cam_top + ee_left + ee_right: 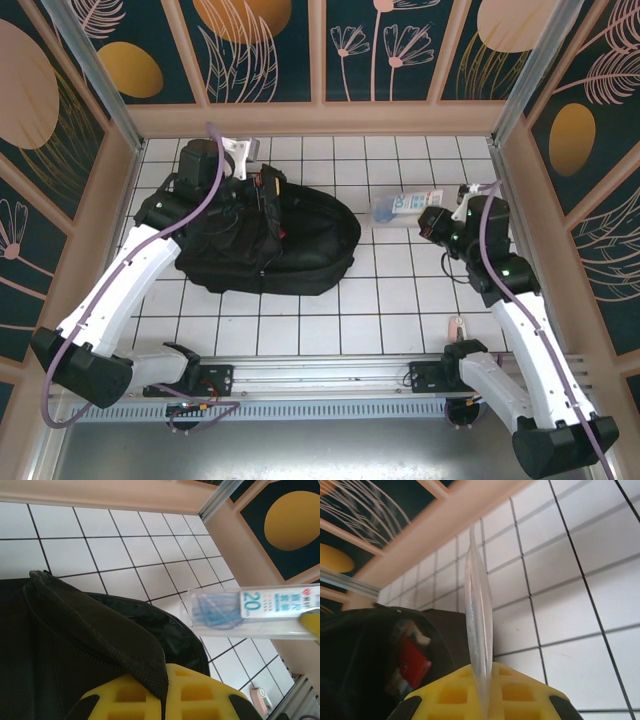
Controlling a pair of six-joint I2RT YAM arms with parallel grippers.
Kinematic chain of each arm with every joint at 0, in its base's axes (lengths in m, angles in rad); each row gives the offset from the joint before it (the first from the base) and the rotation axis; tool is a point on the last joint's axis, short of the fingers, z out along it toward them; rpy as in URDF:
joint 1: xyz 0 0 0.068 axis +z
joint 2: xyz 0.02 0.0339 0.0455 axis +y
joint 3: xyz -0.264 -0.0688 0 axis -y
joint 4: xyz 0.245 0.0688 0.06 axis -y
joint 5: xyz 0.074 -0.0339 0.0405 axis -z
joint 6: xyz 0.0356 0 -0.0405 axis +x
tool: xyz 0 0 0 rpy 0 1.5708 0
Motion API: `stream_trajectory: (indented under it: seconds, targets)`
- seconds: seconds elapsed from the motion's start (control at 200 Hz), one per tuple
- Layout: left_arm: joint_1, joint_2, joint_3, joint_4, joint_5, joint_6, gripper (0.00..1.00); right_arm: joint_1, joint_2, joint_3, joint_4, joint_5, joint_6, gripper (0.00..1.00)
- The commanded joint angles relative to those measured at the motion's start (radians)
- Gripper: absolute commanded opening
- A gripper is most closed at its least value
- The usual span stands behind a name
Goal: Pack the student bag
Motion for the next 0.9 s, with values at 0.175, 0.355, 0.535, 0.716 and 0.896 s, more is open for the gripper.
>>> stream_trajectory:
  seconds: [0.175,0.355,0.535,0.716,0.896]
  targets:
    - [0.003,-0.024,0.086,0.045,0.005,0.022,0.00,0.062,0.043,0.168,0.033,-0.170,-0.013,0.03]
    - [0.003,-0.025,0.086,0.043,-0.008,0.014,0.00,0.102,0.066,0.150,0.115,-0.274,0.034,0.02]
    - [0.003,-0.023,0.100,0.041,-0.015,0.010,0.00,0.165,0.072,0.119,0.179,-0.253,0.066,0.02]
    - [0.003,-0.015,0.123,0.041,-0.020,0.002,0.00,0.215,0.091,0.050,0.312,-0.250,0.188,0.02]
    - [0.005,-0.003,0.175,0.056,-0.006,-0.030,0.00,0.293,0.174,0.003,0.385,-0.196,0.296,0.01]
